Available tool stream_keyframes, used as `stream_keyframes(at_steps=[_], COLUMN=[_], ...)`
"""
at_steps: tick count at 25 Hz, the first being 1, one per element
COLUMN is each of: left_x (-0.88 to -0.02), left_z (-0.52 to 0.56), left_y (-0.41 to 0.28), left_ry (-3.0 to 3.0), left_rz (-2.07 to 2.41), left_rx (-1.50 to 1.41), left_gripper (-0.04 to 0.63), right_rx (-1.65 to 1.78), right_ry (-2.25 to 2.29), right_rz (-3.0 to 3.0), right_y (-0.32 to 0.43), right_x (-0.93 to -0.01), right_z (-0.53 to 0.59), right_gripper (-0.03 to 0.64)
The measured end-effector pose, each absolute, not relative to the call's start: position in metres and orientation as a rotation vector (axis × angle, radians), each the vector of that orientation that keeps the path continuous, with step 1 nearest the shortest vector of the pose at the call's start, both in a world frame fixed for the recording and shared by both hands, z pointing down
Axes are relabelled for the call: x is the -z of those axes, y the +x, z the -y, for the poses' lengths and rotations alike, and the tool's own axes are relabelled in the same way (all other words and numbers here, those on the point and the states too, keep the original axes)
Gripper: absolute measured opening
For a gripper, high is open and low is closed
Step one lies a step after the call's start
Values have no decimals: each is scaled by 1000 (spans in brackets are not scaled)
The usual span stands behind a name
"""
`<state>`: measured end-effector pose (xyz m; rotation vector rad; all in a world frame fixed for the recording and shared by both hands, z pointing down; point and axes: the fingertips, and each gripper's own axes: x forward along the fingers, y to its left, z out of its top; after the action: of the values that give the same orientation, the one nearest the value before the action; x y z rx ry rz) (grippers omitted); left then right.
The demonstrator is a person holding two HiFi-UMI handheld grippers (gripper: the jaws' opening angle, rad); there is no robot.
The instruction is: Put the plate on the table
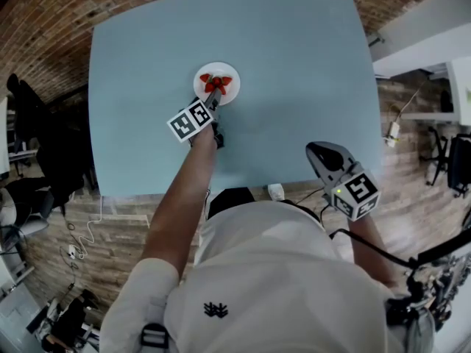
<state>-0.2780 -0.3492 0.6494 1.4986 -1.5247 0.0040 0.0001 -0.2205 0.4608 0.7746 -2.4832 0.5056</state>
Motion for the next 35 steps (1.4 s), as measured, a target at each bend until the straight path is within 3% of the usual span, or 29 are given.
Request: stream_keyframes(at_steps=[12,23,35], left_x=[-613,-529,-452], left_z=[314,235,129], left_y=[-274,-207,-117], left_ry=[1692,1905,2071], left_rz=[1691,1725,1746], left_rx=[-141,-380,-413], left_gripper=[348,348,348], right_rx=[-455,-416,-302], right_ry=[754,617,442], right_rz=[2542,2645,2720], right_y=[41,69,97], right_x=[-451,-447,-439], right_z=[186,146,108], right_gripper=[23,23,21])
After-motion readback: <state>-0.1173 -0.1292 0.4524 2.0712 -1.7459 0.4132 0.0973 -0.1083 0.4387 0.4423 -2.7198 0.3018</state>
